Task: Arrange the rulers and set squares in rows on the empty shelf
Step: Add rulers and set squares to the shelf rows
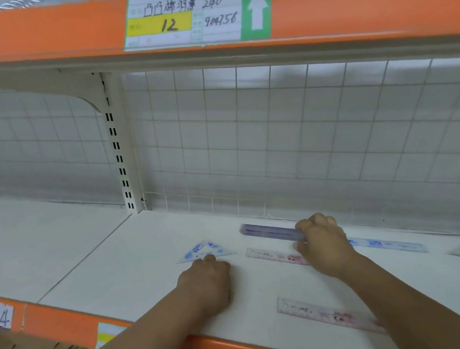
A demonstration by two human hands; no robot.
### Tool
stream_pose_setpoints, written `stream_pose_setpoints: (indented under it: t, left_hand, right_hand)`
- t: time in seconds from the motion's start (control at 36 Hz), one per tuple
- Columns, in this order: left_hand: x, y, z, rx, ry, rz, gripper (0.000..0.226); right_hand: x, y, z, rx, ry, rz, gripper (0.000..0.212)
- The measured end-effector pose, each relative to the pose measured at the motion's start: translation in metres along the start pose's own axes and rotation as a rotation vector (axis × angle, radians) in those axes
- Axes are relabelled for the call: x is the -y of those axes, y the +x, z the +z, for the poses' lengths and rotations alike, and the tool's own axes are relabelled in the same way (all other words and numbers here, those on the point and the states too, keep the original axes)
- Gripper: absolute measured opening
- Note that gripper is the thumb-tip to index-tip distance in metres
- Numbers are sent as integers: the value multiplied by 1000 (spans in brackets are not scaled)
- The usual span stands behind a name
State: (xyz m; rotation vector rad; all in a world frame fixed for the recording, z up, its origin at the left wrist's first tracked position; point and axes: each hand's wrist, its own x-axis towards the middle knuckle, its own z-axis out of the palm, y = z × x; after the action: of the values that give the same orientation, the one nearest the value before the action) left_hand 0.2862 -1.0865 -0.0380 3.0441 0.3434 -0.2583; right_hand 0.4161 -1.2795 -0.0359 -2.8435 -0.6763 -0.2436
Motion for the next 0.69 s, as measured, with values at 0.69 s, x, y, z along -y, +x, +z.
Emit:
stream_pose_setpoints:
  t: [0.69]
  left_hand:
    - [-44, -4, 5, -6, 19, 214, 42]
  right_hand:
    - [-9, -114, -40, 465, -158, 71, 30]
